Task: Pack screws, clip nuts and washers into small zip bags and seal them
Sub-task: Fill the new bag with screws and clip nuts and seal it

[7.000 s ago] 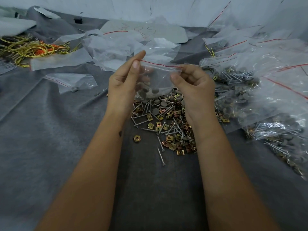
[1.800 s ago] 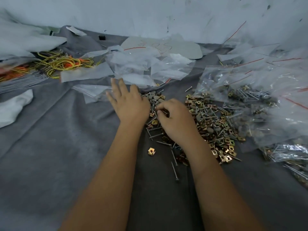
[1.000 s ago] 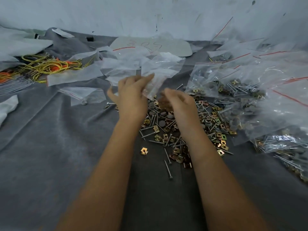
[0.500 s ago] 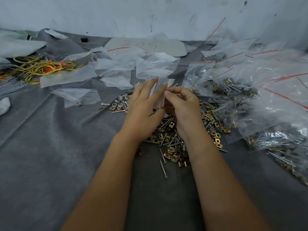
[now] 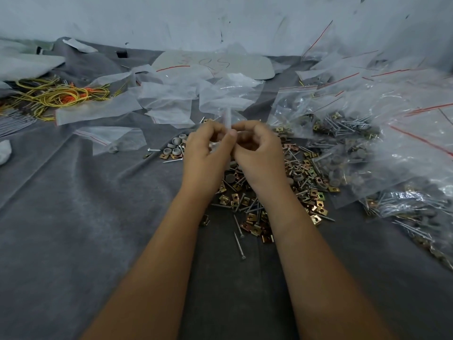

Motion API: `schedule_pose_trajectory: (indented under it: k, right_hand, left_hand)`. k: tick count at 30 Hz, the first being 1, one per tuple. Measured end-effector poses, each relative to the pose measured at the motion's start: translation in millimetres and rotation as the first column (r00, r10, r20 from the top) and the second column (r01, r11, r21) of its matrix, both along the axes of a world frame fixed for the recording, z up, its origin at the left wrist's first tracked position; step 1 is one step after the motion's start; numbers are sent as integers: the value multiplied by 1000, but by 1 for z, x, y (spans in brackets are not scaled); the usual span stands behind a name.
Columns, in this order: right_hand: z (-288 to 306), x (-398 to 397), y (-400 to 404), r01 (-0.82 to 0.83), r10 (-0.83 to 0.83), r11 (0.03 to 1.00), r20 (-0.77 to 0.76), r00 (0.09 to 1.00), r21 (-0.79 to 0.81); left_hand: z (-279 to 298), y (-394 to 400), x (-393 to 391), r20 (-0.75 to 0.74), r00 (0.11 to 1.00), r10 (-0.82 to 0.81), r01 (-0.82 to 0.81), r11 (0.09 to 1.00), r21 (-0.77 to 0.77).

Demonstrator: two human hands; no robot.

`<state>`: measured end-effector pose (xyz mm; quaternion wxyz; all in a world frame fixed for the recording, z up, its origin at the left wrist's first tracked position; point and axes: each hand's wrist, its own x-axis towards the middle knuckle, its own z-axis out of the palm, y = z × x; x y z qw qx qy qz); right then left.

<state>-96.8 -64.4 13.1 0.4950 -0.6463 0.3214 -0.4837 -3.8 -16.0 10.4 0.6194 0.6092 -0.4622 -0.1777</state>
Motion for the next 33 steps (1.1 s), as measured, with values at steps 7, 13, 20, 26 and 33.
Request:
schedule_pose_trajectory:
  k: [7,13,20,26,33]
  right_hand:
    - [-1,1,4,42,-42,999,-85,995,-7]
    - [6,-6,3,-81,78,994,41,996,72]
    - [0,-8,-4,-60,58,998,77,995,22]
    - [-1,-9,-4,-43,30,993,118,993,111]
    - [1,-9,-6,-31,16,983,87,996,179]
  left_hand:
    - [0,-2,1,-62,998,33,-35,999,-38]
    - [-2,-3,1,9,1000,-1,1,1000,-7]
    - [-1,-2,10,-215,963,-163,148,985,-87]
    - [0,1,13,-323,912,-253,237,968,-88]
    - [1,1,10,-273,952,-140,132,990,-46]
